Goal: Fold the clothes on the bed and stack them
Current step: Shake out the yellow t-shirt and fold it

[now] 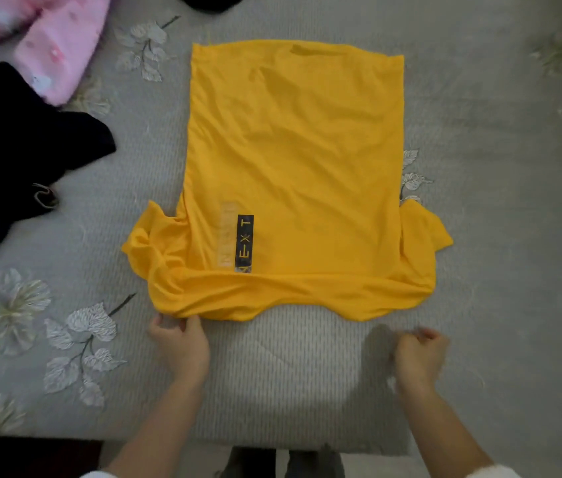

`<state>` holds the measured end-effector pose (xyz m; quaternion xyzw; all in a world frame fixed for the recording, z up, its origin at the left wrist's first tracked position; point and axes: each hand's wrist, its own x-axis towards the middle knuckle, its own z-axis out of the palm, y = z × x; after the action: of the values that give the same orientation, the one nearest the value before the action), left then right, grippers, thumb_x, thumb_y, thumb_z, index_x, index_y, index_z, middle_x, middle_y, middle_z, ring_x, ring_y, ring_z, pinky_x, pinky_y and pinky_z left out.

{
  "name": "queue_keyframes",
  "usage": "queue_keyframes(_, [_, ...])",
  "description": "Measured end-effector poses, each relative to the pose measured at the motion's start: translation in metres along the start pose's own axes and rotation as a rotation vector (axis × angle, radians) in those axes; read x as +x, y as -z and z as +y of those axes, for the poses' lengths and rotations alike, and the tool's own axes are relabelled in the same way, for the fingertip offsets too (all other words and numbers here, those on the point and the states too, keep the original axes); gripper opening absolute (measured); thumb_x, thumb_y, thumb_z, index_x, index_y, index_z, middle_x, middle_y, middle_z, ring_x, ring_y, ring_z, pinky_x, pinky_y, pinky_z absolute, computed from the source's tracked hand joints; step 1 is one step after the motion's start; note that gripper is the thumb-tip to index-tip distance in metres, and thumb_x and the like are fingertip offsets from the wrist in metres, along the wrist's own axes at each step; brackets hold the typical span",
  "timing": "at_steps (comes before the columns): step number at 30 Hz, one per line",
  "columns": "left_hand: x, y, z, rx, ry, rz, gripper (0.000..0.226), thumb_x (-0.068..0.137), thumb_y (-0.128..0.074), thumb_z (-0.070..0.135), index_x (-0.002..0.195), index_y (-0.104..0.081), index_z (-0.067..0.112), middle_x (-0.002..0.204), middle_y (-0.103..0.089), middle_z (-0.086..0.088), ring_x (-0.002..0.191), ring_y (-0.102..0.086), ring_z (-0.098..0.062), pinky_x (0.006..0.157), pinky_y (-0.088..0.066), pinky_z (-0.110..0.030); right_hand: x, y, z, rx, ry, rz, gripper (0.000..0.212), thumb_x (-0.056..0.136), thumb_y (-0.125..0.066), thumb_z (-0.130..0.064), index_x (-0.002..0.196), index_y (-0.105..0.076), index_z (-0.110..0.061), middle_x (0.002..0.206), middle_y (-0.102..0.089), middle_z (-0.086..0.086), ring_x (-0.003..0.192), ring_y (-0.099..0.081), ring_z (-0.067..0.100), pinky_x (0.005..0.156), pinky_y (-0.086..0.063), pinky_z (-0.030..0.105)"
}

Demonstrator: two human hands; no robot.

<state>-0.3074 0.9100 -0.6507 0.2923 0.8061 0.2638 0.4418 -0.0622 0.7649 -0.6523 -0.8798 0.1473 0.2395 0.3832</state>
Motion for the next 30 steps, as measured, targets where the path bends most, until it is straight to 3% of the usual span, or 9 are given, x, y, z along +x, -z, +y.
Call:
queue_keyframes(3, [-0.009, -0.019, 0.001, -0.102, 0.217, -0.107, 0.035, 0.089, -0.058, 0.021, 0.121, -0.053, 0.006, 0.110, -0.063, -0.015, 0.094, -0.064, -0.029, 0.080, -0.054, -0.042, -0.021, -0.022, 0.013, 0.228, -0.213, -0.236, 0.018, 0.089, -0.055, -0.009, 0.103, -0.059, 0.002, 0.091, -0.062, 0.019, 0.076, -0.061, 0.028, 0.058, -0.052, 0.033])
queue_keyframes(6, [-0.015, -0.033, 0.008, -0.219, 0.336, -0.227, 0.018, 0.088, -0.062, 0.022, 0.101, -0.059, 0.010, 0.102, -0.064, -0.011, 0.088, -0.063, -0.025, 0.068, -0.052, -0.034, -0.026, -0.040, -0.003, 0.343, -0.225, -0.353, 0.007, 0.086, -0.063, -0.014, 0.086, -0.065, -0.007, 0.079, -0.064, 0.012, 0.069, -0.062, 0.023, 0.058, -0.051, 0.031])
queue_keyframes(10, [-0.016, -0.032, 0.013, -0.400, 0.324, -0.155, 0.023, 0.092, -0.060, 0.020, 0.113, -0.052, 0.018, 0.108, -0.058, -0.004, 0.093, -0.059, -0.022, 0.065, -0.050, -0.031, -0.014, -0.045, -0.029, 0.479, -0.192, -0.265, 0.015, 0.081, -0.062, -0.003, 0.071, -0.060, -0.014, 0.081, -0.061, 0.006, 0.077, -0.059, 0.020, 0.066, -0.052, 0.034])
queue_keyframes(13, [-0.019, -0.023, 0.010, -0.416, 0.297, -0.138, 0.022, 0.094, -0.058, 0.024, 0.115, -0.052, 0.022, 0.110, -0.057, -0.002, 0.096, -0.058, -0.023, 0.071, -0.053, -0.038, -0.008, -0.034, -0.030, 0.602, -0.208, -0.376, 0.018, 0.081, -0.053, 0.001, 0.076, -0.057, -0.015, 0.084, -0.057, 0.004, 0.080, -0.058, 0.019, 0.073, -0.053, 0.036])
queue_keyframes(17, [-0.022, -0.006, -0.012, -0.110, 0.191, -0.141, 0.018, 0.095, -0.054, 0.032, 0.099, -0.058, 0.015, 0.108, -0.061, -0.008, 0.102, -0.059, -0.031, 0.089, -0.051, -0.051, -0.017, -0.014, -0.001, 0.293, -0.156, -0.395, 0.017, 0.083, -0.062, -0.007, 0.070, -0.055, -0.015, 0.071, -0.056, 0.005, 0.066, -0.055, 0.018, 0.058, -0.048, 0.032])
queue_keyframes(21, [-0.019, 0.006, -0.028, -0.029, 0.207, -0.107, 0.031, 0.094, -0.056, 0.033, 0.100, -0.053, 0.003, 0.081, -0.057, -0.013, 0.065, -0.059, -0.025, 0.054, -0.050, -0.035, -0.022, -0.003, 0.028, 0.041, -0.017, -0.330, 0.037, 0.081, -0.072, -0.019, 0.059, -0.043, -0.015, 0.057, -0.046, 0.004, 0.053, -0.043, 0.015, 0.051, -0.034, 0.028])
queue_keyframes(23, [-0.015, 0.007, -0.031, -0.010, 0.164, -0.101, 0.029, 0.093, -0.059, 0.034, 0.096, -0.052, 0.006, 0.067, -0.052, -0.007, 0.052, -0.052, -0.017, 0.049, -0.044, -0.030, -0.018, -0.003, 0.029, 0.068, 0.007, -0.288, 0.037, 0.080, -0.075, -0.021, 0.059, -0.044, -0.015, 0.057, -0.045, 0.003, 0.053, -0.042, 0.016, 0.053, -0.033, 0.029])
queue_keyframes(25, [-0.014, 0.008, -0.032, -0.011, 0.103, -0.083, 0.025, 0.091, -0.061, 0.032, 0.097, -0.050, 0.011, 0.067, -0.052, -0.005, 0.053, -0.051, -0.016, 0.051, -0.045, -0.031, -0.013, -0.005, 0.027, 0.044, 0.076, -0.228, 0.037, 0.079, -0.076, -0.022, 0.060, -0.045, -0.016, 0.057, -0.044, 0.000, 0.055, -0.042, 0.015, 0.053, -0.032, 0.029])
queue_keyframes(30, [-0.023, 0.007, -0.033, 0.198, -0.173, -0.014, 0.022, 0.089, -0.063, 0.025, 0.098, -0.044, 0.016, 0.079, -0.051, 0.000, 0.070, -0.052, -0.018, 0.059, -0.044, -0.032, -0.009, 0.006, 0.038, -0.408, 0.309, -0.278, 0.029, 0.080, -0.074, -0.029, 0.070, -0.051, -0.013, 0.065, -0.055, 0.002, 0.061, -0.052, 0.014, 0.050, -0.030, 0.027])
